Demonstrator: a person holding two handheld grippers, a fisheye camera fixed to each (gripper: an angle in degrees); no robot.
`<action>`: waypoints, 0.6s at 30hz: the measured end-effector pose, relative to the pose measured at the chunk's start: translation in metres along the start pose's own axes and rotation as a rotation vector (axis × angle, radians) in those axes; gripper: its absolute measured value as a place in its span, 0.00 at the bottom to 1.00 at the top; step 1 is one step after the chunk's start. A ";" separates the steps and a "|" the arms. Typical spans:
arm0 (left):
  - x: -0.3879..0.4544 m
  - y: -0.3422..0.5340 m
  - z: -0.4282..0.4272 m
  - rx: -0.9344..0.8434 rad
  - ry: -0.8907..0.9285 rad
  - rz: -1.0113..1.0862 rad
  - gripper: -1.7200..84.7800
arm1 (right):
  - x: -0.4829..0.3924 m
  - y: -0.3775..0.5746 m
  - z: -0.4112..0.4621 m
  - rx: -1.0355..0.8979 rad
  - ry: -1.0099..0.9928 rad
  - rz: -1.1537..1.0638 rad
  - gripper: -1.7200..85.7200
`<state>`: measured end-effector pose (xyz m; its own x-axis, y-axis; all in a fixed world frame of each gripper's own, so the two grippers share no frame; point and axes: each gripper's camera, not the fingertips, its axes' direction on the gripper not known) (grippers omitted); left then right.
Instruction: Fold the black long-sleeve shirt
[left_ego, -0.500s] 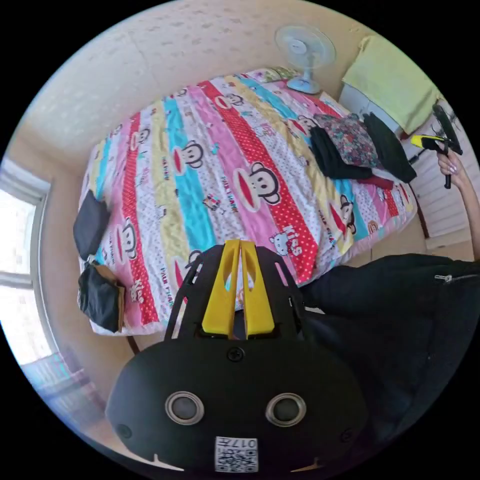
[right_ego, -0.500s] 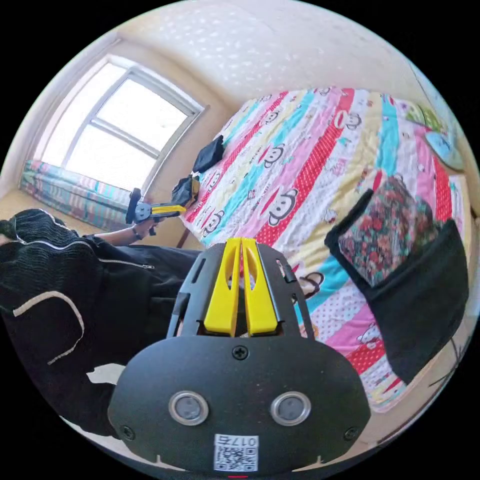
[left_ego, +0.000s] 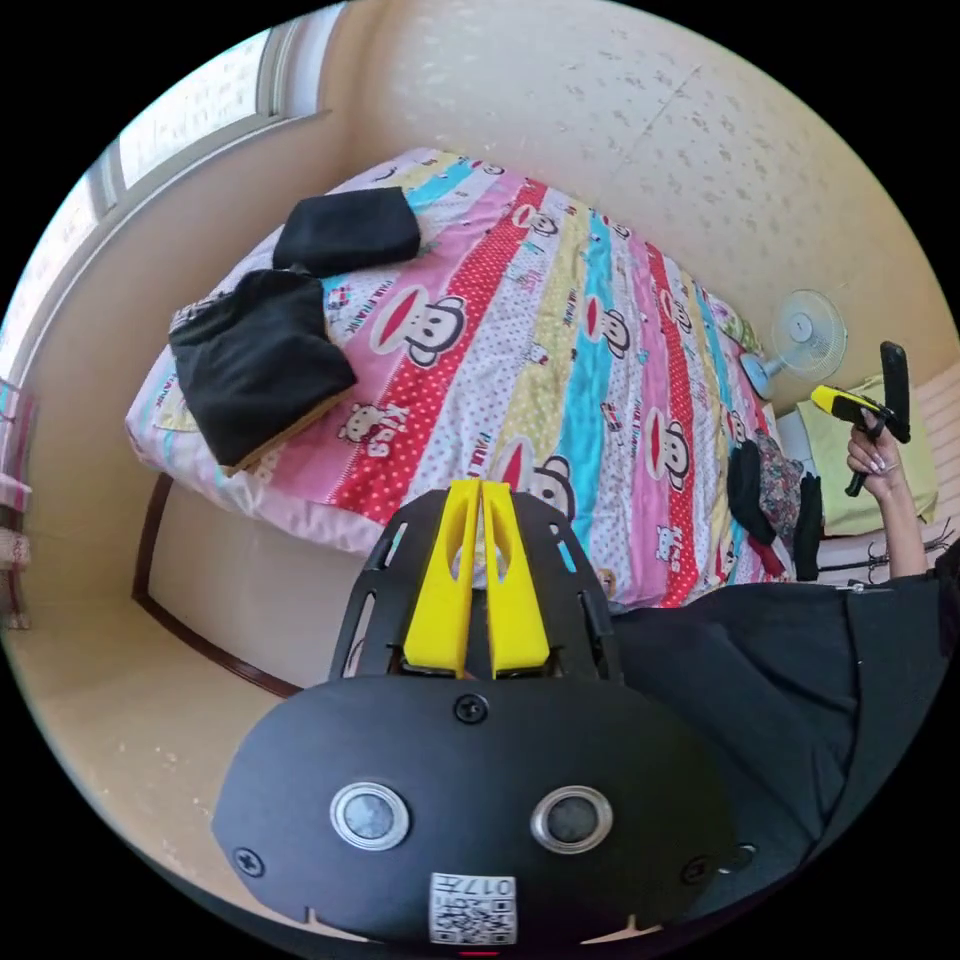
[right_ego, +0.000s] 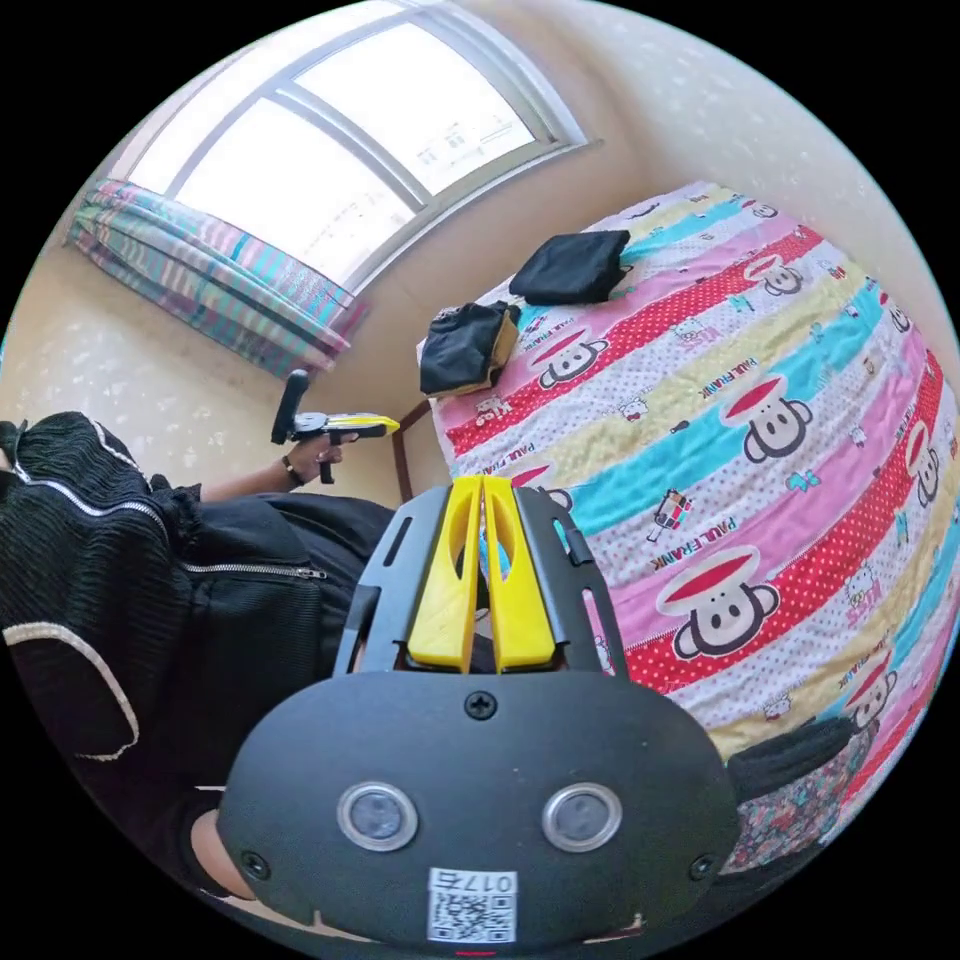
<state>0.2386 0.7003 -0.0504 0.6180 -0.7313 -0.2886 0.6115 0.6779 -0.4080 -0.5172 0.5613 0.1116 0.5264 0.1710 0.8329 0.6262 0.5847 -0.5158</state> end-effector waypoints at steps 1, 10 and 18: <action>-0.048 0.010 0.004 0.025 -0.019 -0.057 0.01 | -0.005 -0.041 0.016 -0.020 -0.056 -0.054 0.02; -0.351 0.046 0.091 0.136 0.091 -0.311 0.01 | 0.013 -0.305 0.157 0.016 -0.377 -0.081 0.05; -0.495 0.068 0.250 0.218 0.171 -0.405 0.12 | 0.057 -0.382 0.297 -0.200 -0.292 0.131 0.14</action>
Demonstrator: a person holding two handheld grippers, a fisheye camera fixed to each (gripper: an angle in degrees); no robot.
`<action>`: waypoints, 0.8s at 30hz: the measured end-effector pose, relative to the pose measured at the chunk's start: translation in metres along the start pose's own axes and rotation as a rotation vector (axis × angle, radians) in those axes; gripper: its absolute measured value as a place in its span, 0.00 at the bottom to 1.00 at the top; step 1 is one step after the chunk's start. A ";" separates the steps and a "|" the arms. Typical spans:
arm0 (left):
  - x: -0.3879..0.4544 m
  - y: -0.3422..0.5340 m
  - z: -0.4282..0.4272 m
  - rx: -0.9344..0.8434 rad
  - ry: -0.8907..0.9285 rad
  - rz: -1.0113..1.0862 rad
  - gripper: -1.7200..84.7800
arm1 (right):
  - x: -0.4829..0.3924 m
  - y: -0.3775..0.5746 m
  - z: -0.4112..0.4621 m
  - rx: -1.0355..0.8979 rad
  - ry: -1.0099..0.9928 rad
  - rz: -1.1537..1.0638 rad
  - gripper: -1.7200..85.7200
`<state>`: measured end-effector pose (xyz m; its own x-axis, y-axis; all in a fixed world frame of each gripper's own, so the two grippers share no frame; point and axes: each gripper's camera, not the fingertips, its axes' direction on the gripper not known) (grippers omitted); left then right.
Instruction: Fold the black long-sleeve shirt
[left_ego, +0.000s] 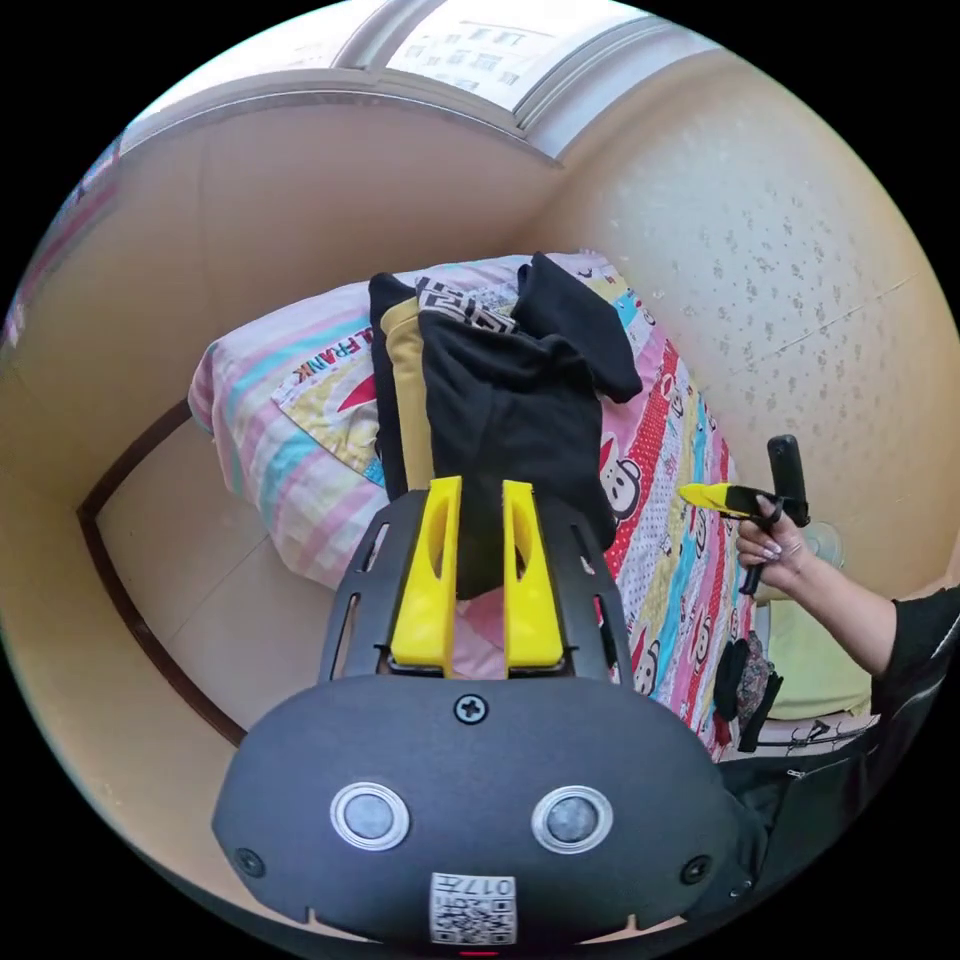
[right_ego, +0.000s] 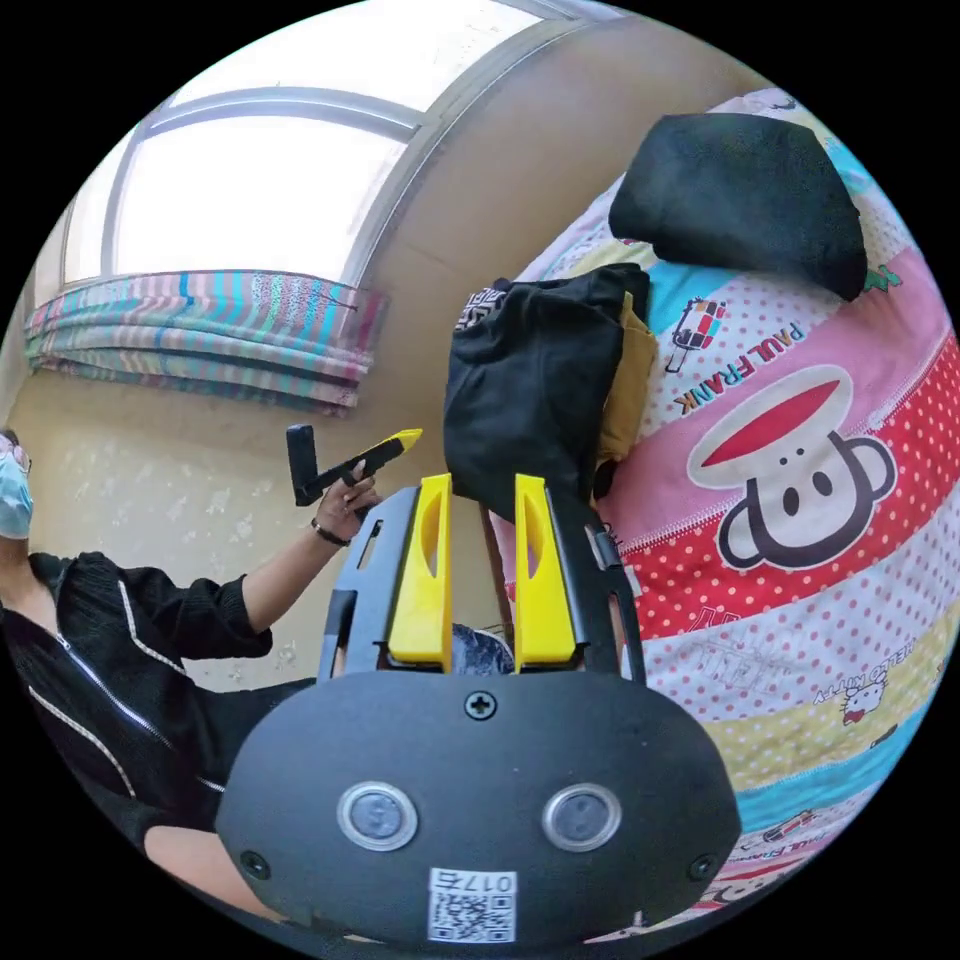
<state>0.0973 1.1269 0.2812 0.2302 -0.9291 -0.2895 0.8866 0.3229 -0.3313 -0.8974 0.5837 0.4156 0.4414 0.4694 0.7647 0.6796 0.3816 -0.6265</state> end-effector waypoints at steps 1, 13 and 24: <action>-0.021 0.006 0.024 -0.025 -0.006 -0.005 0.14 | 0.012 -0.008 0.014 -0.056 0.002 0.062 0.15; -0.128 0.027 0.119 -0.027 0.181 -0.011 0.08 | -0.006 -0.017 0.028 -0.101 -0.149 0.204 0.04; -0.011 -0.064 0.040 0.242 0.454 0.496 0.05 | -0.099 0.096 -0.168 0.420 -0.308 -0.062 0.03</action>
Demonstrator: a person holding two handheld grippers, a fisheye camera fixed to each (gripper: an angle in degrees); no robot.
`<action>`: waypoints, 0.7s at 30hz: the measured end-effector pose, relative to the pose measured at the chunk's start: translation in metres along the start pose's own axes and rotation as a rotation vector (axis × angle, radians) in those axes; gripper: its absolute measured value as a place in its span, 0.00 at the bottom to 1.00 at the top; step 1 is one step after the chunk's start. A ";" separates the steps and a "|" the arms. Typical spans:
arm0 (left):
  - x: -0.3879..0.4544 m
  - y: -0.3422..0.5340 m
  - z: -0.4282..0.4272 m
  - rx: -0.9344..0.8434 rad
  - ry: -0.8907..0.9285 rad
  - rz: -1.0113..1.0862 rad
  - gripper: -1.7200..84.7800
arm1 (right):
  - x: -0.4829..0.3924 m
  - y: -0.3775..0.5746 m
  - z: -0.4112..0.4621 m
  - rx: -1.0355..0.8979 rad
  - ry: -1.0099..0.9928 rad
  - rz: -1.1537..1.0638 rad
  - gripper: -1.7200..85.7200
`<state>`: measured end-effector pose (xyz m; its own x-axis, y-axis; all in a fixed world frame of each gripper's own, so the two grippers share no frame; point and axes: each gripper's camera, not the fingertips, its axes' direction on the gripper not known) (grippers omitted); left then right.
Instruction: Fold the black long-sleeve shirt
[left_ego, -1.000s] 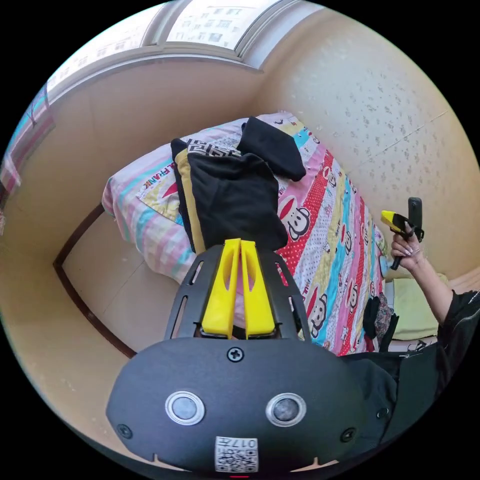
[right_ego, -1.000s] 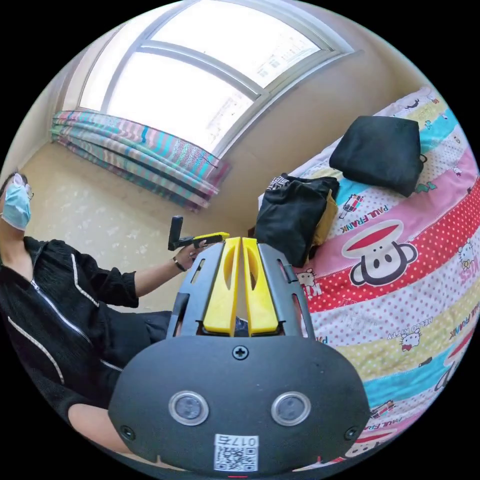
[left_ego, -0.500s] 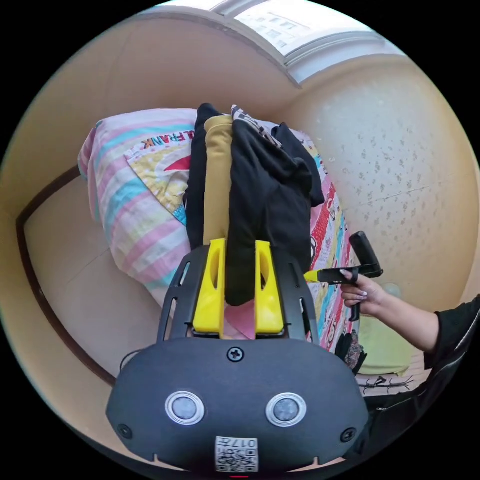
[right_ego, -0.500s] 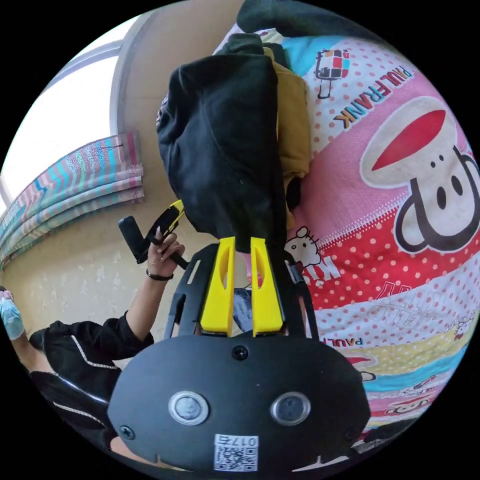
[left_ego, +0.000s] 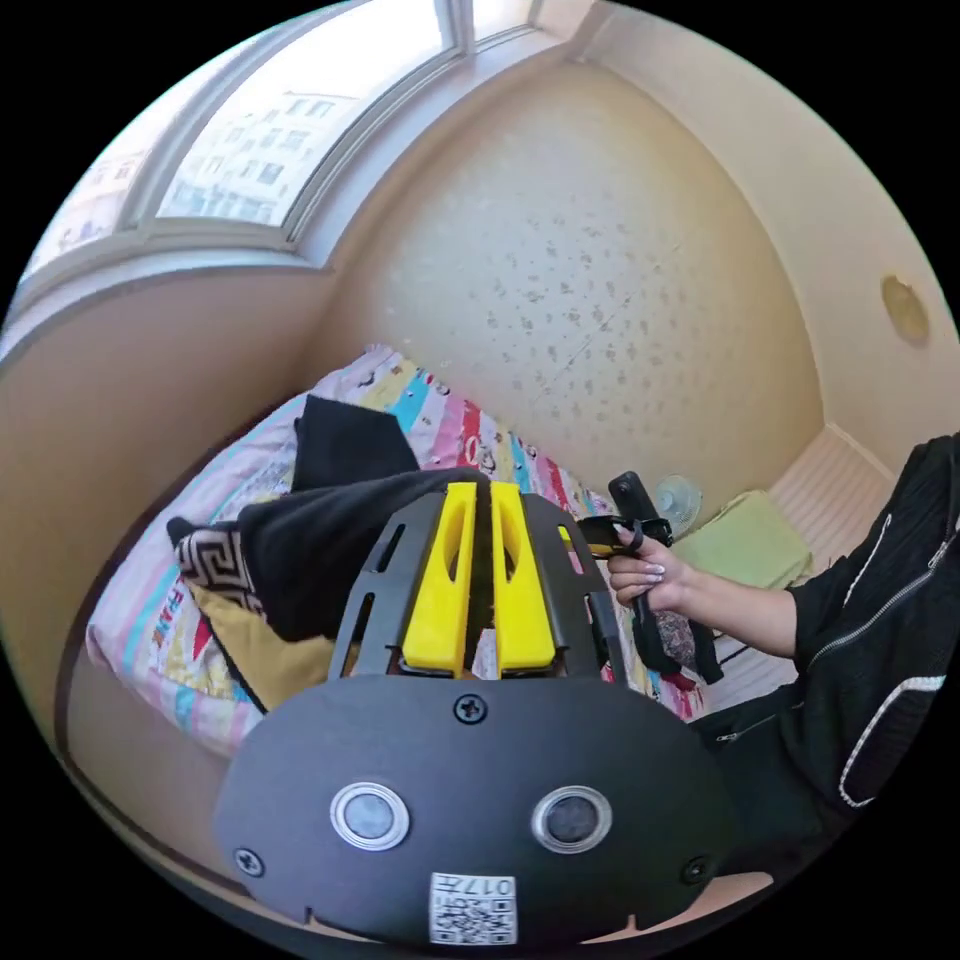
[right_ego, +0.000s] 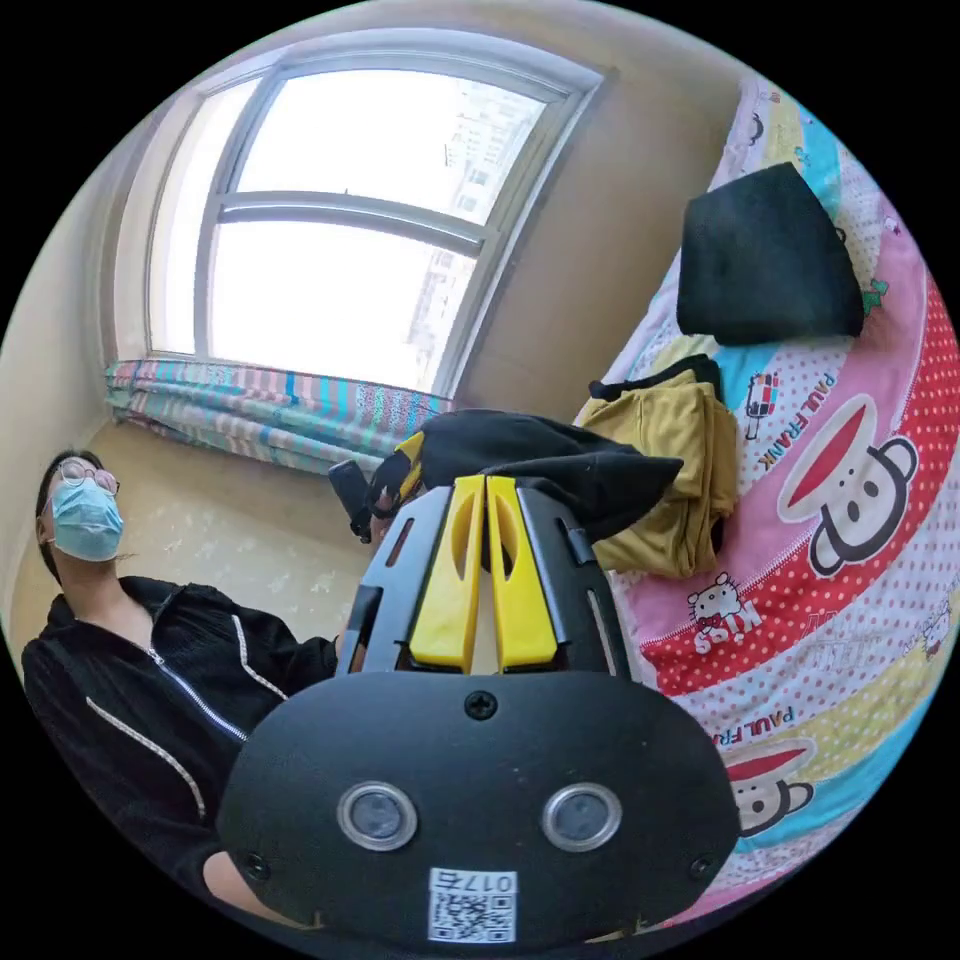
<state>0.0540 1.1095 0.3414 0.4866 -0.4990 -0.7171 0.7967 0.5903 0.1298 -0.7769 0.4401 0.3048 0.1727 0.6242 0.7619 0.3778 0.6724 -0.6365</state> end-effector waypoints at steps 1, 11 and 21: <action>0.016 -0.019 0.004 0.031 0.060 0.064 0.05 | -0.019 0.010 -0.025 0.054 -0.035 -0.045 0.03; 0.142 -0.108 0.076 0.198 0.440 0.262 0.07 | -0.177 0.142 -0.238 0.504 0.060 -0.453 0.02; 0.226 -0.095 0.223 0.021 0.656 0.432 0.19 | -0.223 0.281 -0.365 0.645 0.480 -0.324 0.02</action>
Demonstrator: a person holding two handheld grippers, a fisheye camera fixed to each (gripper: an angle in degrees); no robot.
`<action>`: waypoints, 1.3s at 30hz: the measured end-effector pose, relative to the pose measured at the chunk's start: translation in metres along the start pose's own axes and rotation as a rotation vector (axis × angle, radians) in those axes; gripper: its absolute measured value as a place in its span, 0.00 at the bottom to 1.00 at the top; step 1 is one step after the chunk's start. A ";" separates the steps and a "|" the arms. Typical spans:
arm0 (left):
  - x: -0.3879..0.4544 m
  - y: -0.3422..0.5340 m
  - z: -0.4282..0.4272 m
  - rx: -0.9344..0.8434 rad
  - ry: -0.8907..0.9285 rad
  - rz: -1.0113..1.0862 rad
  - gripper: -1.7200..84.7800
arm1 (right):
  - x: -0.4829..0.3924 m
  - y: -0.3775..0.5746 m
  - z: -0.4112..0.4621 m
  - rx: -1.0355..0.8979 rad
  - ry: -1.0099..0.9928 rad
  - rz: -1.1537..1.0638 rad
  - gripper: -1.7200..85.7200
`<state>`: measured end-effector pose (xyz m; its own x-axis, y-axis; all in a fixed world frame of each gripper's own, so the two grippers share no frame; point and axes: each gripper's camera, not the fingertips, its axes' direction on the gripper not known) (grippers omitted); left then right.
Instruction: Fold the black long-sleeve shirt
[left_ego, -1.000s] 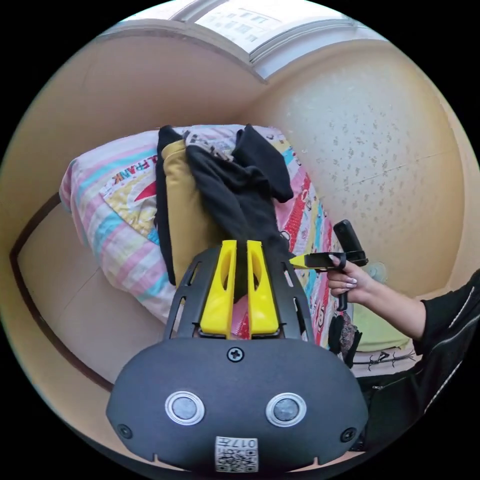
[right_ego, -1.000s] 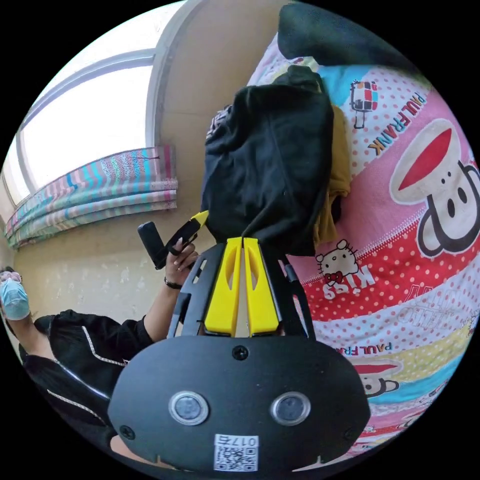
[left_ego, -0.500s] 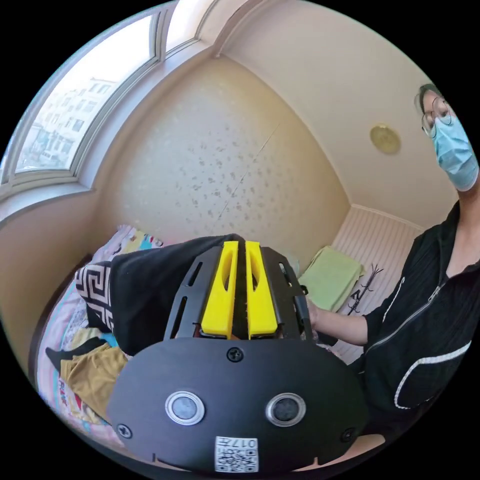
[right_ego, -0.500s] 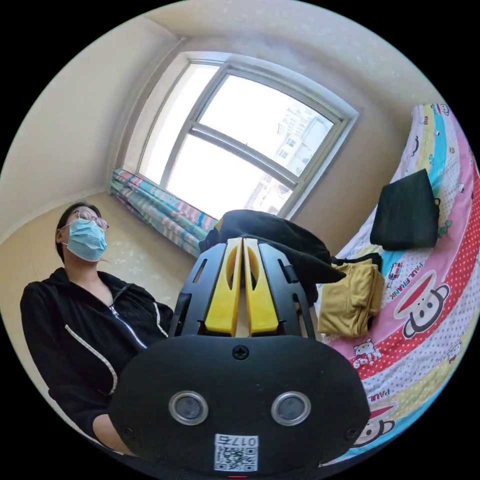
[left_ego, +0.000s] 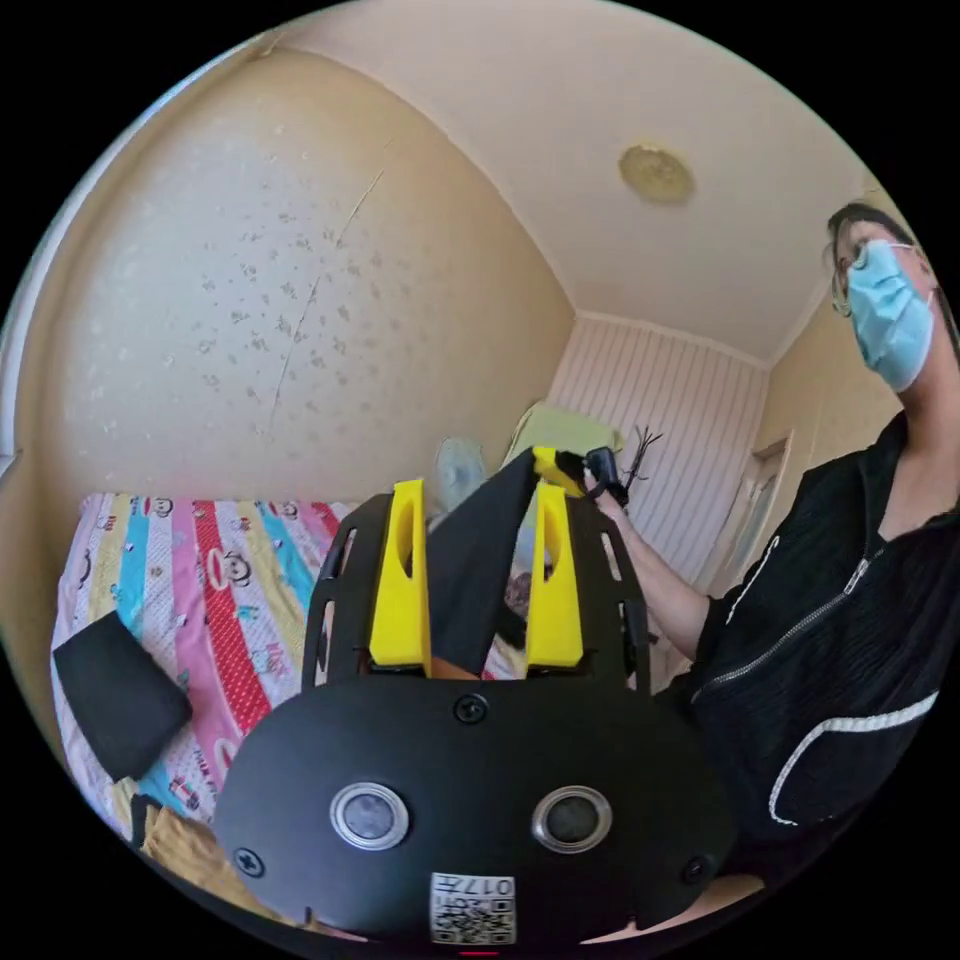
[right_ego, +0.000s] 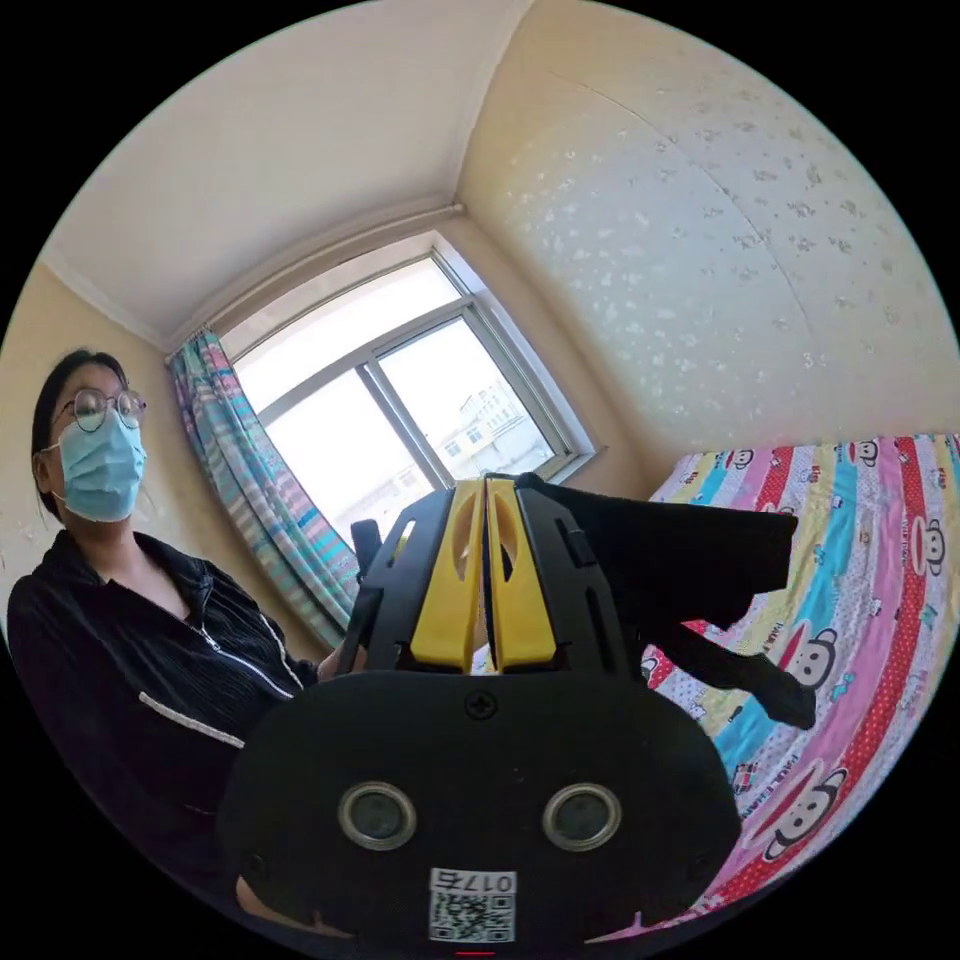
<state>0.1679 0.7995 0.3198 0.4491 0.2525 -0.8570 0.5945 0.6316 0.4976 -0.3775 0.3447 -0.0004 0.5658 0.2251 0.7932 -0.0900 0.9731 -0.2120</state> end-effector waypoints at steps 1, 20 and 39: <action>-0.005 0.002 0.014 0.065 0.057 -0.017 0.19 | 0.008 0.000 0.000 -0.107 0.108 0.031 0.02; -0.052 -0.003 0.337 -0.278 0.368 0.043 0.15 | 0.008 0.032 -0.164 0.011 -0.466 -0.264 0.02; -0.195 -0.115 0.370 0.417 1.006 -0.268 0.07 | 0.076 0.156 -0.341 0.379 -0.095 -0.450 0.17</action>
<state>0.2587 0.4067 0.4789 -0.3584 0.7416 -0.5670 0.8526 0.5074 0.1247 -0.0693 0.4974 -0.1675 0.5421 -0.2268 0.8091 -0.1547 0.9195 0.3614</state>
